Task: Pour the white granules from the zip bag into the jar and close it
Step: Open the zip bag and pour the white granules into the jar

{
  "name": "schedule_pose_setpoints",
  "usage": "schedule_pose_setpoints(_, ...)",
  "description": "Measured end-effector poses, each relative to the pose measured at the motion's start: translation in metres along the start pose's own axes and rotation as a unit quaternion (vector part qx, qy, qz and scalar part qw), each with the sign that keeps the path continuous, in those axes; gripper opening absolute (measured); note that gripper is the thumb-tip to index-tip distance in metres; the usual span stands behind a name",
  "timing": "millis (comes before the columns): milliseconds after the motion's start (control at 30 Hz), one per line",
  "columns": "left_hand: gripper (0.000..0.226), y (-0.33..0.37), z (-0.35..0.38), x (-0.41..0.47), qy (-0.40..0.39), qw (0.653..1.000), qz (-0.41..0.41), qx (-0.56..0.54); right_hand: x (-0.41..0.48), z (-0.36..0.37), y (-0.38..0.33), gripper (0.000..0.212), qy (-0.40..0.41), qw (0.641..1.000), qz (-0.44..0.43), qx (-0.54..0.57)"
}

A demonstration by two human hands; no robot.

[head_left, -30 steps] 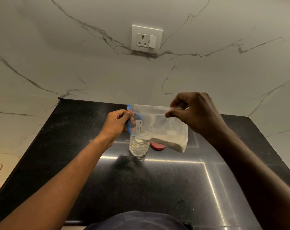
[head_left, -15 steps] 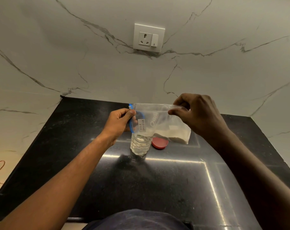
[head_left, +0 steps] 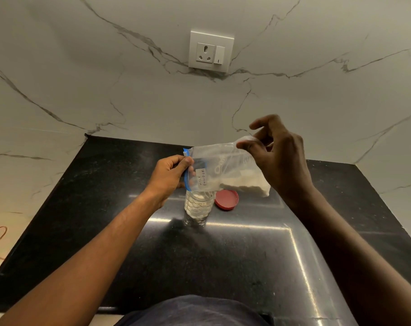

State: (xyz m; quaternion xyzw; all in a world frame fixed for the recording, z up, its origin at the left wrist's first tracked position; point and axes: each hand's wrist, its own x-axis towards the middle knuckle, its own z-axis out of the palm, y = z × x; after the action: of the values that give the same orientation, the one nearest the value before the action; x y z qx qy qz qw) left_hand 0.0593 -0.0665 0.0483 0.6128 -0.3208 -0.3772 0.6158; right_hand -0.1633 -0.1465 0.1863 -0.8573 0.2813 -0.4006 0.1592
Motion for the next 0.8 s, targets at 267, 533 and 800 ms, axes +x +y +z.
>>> schedule_pose_setpoints(267,0.02,-0.002,-0.005,0.001,0.006,1.0,0.0,0.009,0.002,0.0,0.002,0.028,-0.017,0.999,-0.035,-0.026)
schedule_pose_setpoints(533,0.022,0.005,-0.008,0.0,0.034,0.995,-0.004,0.095,0.005,-0.005,0.01,0.024,-0.052,0.998,-0.01,-0.03)
schedule_pose_setpoints(800,0.062,0.077,0.005,-0.003,-0.048,0.886,0.26,0.38,0.006,-0.01,0.02,0.028,-0.085,0.996,0.011,-0.017)
